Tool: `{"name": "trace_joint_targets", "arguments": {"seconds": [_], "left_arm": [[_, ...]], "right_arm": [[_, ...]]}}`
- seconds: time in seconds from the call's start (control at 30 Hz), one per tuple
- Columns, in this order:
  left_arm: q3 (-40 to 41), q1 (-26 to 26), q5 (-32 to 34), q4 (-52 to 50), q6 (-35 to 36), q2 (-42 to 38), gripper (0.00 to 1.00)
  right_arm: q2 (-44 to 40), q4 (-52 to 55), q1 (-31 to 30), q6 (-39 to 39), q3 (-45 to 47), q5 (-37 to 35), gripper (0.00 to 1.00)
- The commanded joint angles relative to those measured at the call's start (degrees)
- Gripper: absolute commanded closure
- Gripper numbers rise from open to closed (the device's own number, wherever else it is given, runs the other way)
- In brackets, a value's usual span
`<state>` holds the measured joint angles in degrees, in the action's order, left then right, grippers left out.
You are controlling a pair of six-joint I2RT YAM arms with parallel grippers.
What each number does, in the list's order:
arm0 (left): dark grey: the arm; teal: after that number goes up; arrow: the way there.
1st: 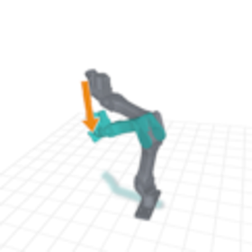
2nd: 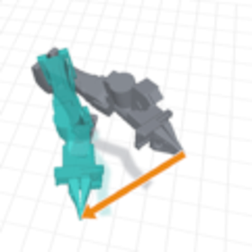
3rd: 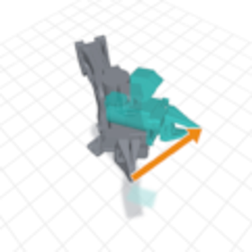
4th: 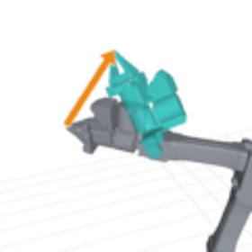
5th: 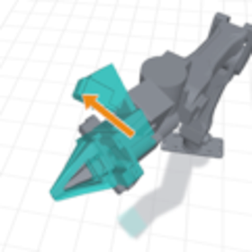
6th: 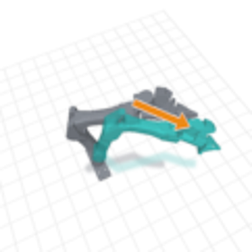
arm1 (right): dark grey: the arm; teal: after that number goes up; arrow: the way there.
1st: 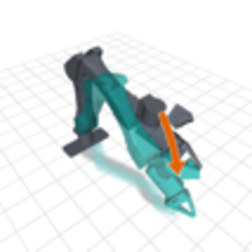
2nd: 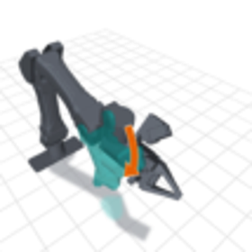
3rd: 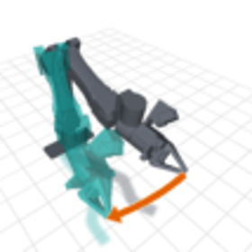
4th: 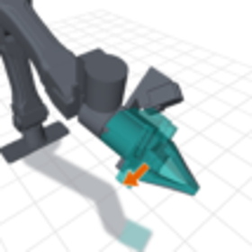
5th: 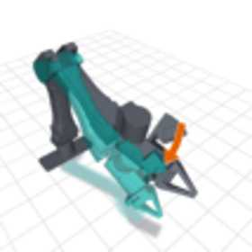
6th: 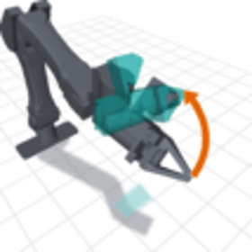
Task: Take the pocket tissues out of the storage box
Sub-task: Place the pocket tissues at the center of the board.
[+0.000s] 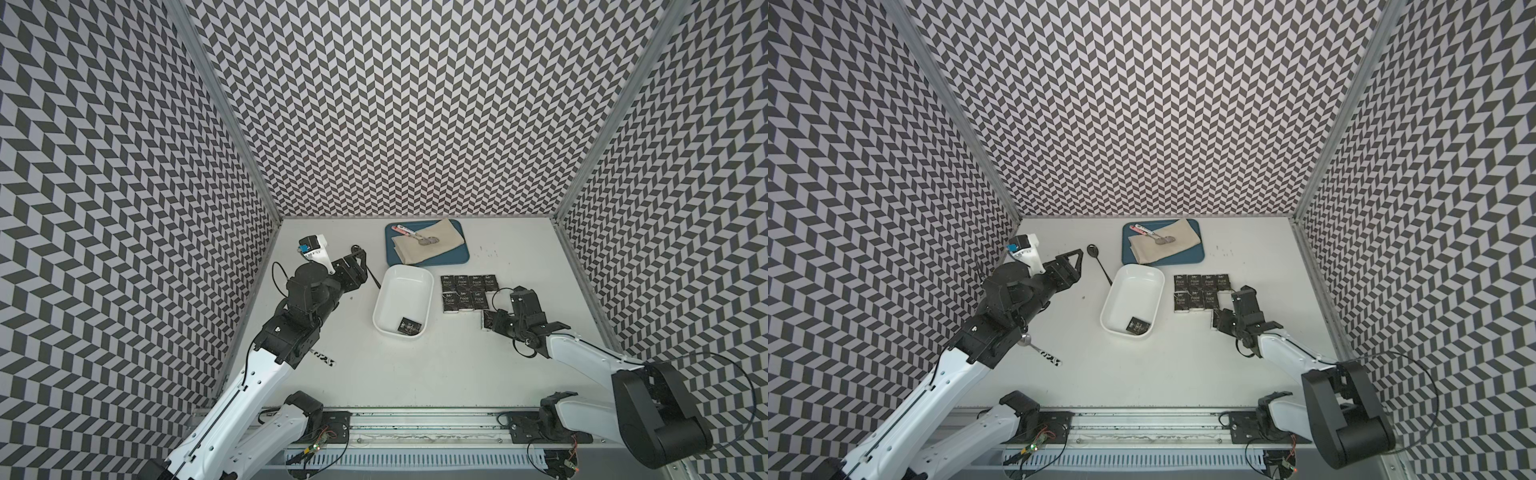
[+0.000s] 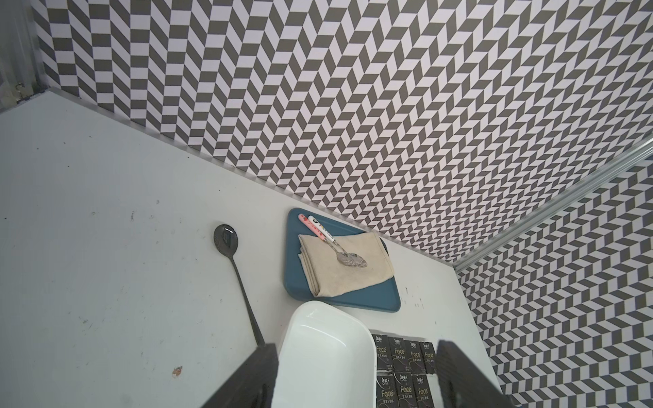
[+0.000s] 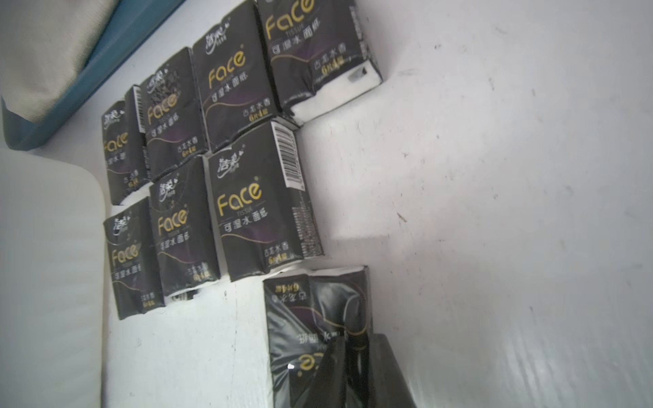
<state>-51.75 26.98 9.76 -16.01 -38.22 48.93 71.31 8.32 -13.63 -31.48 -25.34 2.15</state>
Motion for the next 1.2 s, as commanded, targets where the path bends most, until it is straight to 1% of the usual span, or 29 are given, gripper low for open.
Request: {"name": "trace_joint_targets", "arguments": {"seconds": [0.0,0.33,0.53,0.7,0.8,0.87,0.97,1.17], "left_arm": [[-0.5,0.0,0.0,1.1,1.0,-0.2,0.25],[-0.6,-0.3,-0.7,1.3,0.6,-0.2,0.24],[-0.5,-0.2,-0.5,1.2,0.5,-0.2,0.24],[-0.6,-0.2,-0.9,1.1,0.3,0.3,0.25],[-0.9,-0.2,-0.6,0.8,0.6,0.2,0.25],[-1.2,-0.2,-0.4,0.7,0.7,0.1,0.25],[-1.6,-0.2,-0.2,0.6,0.9,0.5,0.25],[-2.0,-0.2,0.3,0.8,1.2,1.4,0.25]], "right_arm": [[-0.7,4.3,1.7,0.5,0.5,-2.8,0.84],[-2.5,4.1,5.3,0.5,0.8,-3.8,0.82],[-1.3,2.5,6.5,3.0,-0.3,-3.0,0.79],[4.5,1.5,6.7,5.9,-5.0,-0.8,0.76],[8.4,1.6,6.8,7.0,-7.5,-1.0,0.75],[10.4,1.6,6.8,8.1,-8.9,0.8,0.74],[12.6,1.5,6.8,8.5,-10.8,1.0,0.74],[14.4,1.7,6.8,10.1,-13.4,0.5,0.73]]}}
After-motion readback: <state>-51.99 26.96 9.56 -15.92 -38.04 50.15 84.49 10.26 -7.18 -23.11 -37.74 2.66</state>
